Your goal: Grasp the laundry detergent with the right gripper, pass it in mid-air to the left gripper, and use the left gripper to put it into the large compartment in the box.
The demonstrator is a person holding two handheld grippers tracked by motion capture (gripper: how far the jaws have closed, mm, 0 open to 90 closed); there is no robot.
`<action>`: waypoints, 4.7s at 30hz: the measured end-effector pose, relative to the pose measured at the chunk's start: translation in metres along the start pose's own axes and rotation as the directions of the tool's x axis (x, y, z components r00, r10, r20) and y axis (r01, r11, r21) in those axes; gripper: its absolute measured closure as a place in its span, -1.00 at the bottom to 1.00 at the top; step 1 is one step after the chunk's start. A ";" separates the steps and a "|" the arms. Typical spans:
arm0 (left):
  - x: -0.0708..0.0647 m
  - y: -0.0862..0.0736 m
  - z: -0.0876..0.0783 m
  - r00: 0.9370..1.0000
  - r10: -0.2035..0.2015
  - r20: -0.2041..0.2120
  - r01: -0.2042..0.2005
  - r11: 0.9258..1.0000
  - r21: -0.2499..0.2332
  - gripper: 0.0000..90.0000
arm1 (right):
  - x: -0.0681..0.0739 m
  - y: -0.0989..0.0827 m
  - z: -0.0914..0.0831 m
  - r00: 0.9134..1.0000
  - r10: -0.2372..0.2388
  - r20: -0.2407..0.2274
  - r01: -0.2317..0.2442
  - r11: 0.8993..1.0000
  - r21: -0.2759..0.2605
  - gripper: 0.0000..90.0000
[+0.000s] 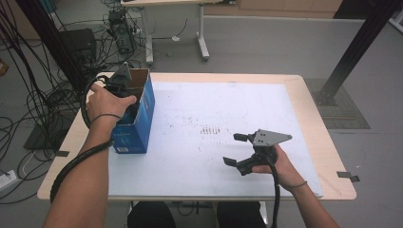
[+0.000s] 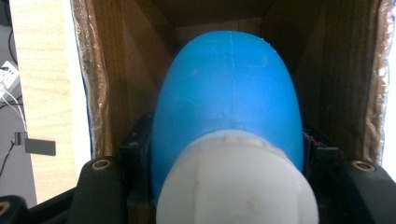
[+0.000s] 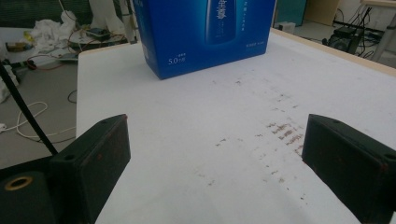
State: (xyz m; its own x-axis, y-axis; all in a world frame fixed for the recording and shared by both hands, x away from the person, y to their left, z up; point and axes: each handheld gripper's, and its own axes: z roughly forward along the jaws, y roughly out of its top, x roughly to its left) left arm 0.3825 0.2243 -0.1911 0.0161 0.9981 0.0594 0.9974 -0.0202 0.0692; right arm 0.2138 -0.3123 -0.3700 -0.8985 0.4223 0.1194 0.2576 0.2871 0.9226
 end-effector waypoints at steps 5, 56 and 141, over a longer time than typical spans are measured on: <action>0.000 0.000 0.000 1.000 0.000 0.002 0.000 1.000 0.003 -0.16 | 0.000 0.000 0.000 1.000 0.000 0.000 0.000 1.000 -0.002 -0.83; 0.001 0.009 0.001 1.000 0.005 0.002 -0.005 0.999 0.032 -0.17 | 0.001 0.000 0.000 1.000 -0.003 0.001 0.003 1.000 -0.004 -0.82; -0.126 -0.012 -0.056 0.877 0.428 0.220 -0.426 0.903 -0.059 -0.90 | -0.007 0.020 -0.052 0.981 0.091 0.170 -0.113 0.986 0.126 -0.83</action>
State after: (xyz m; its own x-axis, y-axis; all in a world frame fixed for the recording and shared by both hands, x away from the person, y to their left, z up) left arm 0.3647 0.0954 -0.1434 0.4563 0.8792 -0.1371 0.8895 -0.4467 0.0956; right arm 0.2073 -0.3542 -0.3332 -0.7981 0.5863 0.1387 0.4000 0.3435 0.8497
